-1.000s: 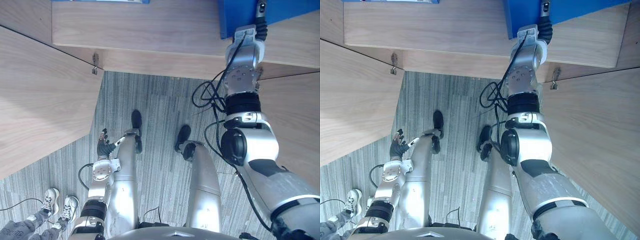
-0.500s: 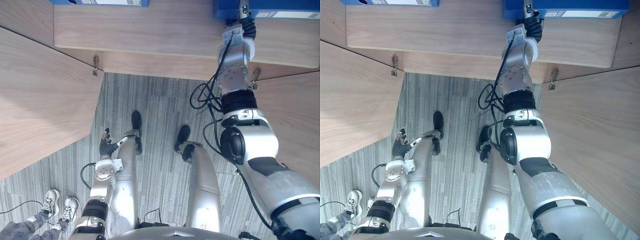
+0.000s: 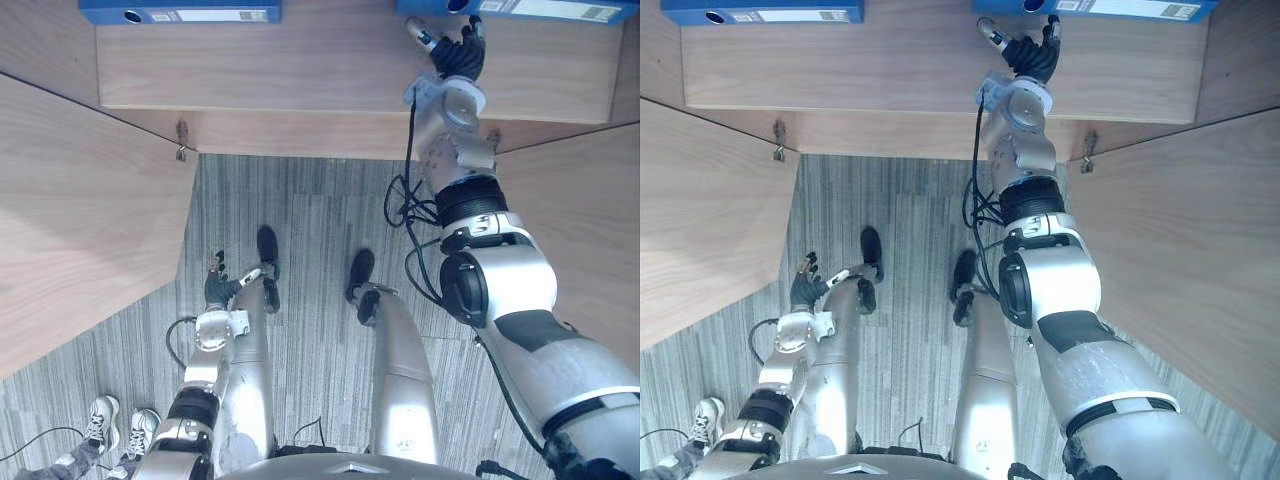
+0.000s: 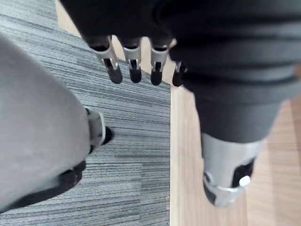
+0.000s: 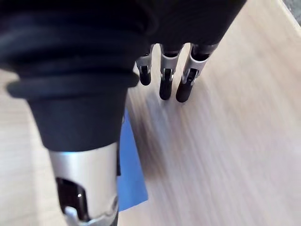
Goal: Walk over to the cabinet, pick up the folder, carry it to the office cabinet, place the folder inside the office cabinet, then close the office cabinet door
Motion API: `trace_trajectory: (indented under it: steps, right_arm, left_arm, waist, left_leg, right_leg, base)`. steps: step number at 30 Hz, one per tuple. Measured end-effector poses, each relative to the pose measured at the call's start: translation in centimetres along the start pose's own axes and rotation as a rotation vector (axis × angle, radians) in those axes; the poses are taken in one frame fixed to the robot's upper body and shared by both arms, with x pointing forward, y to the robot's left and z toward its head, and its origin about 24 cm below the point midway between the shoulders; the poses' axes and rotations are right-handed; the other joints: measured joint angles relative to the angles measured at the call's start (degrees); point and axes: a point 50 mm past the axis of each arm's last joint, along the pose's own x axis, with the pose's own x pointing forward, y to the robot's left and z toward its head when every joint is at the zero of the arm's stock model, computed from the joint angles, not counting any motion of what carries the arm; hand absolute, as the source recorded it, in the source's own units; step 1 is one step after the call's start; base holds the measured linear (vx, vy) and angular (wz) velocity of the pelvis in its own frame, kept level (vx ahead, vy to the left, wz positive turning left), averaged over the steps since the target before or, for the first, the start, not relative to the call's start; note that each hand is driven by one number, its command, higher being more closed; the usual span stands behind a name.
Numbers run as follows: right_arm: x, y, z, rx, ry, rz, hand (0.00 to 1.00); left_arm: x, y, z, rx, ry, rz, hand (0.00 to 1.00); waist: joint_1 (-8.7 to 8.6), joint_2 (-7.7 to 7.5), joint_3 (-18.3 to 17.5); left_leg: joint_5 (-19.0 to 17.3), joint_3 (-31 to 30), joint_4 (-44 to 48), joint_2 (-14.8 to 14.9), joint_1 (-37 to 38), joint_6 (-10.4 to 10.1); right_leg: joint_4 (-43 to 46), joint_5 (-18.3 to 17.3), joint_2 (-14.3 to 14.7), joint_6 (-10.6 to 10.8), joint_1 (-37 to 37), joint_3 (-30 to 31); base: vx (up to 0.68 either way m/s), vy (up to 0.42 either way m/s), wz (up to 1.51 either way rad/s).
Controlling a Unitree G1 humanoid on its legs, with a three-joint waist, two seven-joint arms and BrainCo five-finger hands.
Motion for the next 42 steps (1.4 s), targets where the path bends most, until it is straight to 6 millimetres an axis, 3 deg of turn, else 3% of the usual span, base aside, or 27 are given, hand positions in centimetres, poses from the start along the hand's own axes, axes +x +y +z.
trace_trajectory:
  steps: [8,12,13,20,22,31,35,42]
  right_arm:
    - [0.0,-0.4,-0.8,-0.344,-0.042,0.032,0.00]
    - [-0.2,-0.4,-1.1,-0.450,-0.069,0.037,0.00]
    - [-0.4,-0.7,-1.2,-0.490,-0.087,0.034,1.00]
    - [-3.3,-1.9,-1.9,-0.680,-0.292,0.030,1.00]
    - [-3.9,-1.7,-1.1,-0.738,-0.388,0.039,1.00]
    - [-4.5,-0.8,-0.1,-0.846,-0.536,0.101,1.00]
    - [-3.7,-0.9,-0.4,-0.914,-0.527,0.117,1.00]
    - [-1.9,0.0,2.9,-0.929,-0.590,0.104,1.00]
  left_arm:
    - [3.7,-1.3,5.3,-0.093,-0.053,0.014,0.00]
    - [4.3,-2.0,7.3,-0.116,-0.095,-0.001,0.00]
    - [4.3,-2.1,7.3,-0.117,-0.096,-0.002,0.00]
    - [3.1,-0.5,3.7,-0.068,-0.021,0.037,0.00]
    - [2.4,0.1,2.8,-0.041,-0.017,0.046,0.00]
    - [1.8,0.4,2.4,-0.006,-0.048,0.046,0.00]
    - [1.7,0.6,2.2,-0.005,-0.049,0.051,0.00]
    - [1.6,1.2,2.5,-0.002,-0.081,0.086,0.00]
  waist:
    - [-1.85,0.00,0.0]
    - [-2.62,0.00,0.0]
    - [-2.62,-0.01,0.0]
    - [-2.46,-0.03,0.0]
    - [-2.19,-0.03,0.0]
    - [-0.88,-0.12,0.1]
    - [-0.49,-0.25,0.2]
    - [-0.26,-1.18,0.8]
  left_leg:
    - [0.7,1.4,-1.7,0.5,1.2,0.9]
    - [0.6,1.9,-1.8,0.5,1.3,1.0]
    - [0.6,2.0,-1.7,0.5,1.4,1.0]
    - [-0.6,2.3,-0.7,0.7,1.4,0.9]
    - [-0.8,2.4,-0.6,0.6,0.6,0.6]
    - [-0.8,0.6,2.3,0.4,-4.2,0.6]
    - [-0.8,-0.4,3.3,0.2,-6.8,0.6]
    - [-0.3,-0.9,4.1,-0.1,-10.0,0.4]
  right_leg:
    - [-3.8,2.7,0.8,0.7,1.1,1.2]
    - [-4.3,3.0,0.8,0.9,1.1,1.6]
    - [-4.3,3.0,0.8,0.9,1.2,1.7]
    - [-2.9,1.9,0.8,0.8,0.7,2.0]
    - [-2.0,1.2,0.6,0.5,-0.5,2.1]
    - [2.7,-0.6,-0.1,0.3,-5.1,1.2]
    - [4.2,-1.1,-0.5,0.2,-7.4,0.5]
    - [6.5,-1.9,-1.1,0.3,-10.9,0.1]
  base:
    - [-0.02,0.005,-0.11]
    - [-0.01,0.003,-0.05]
    - [0.00,-0.004,-0.04]
    - [0.00,-0.005,0.00]
    - [0.00,-0.018,0.00]
    - [0.01,-0.030,0.08]
    - [-0.02,-0.018,0.08]
    - [-0.02,-0.024,0.05]
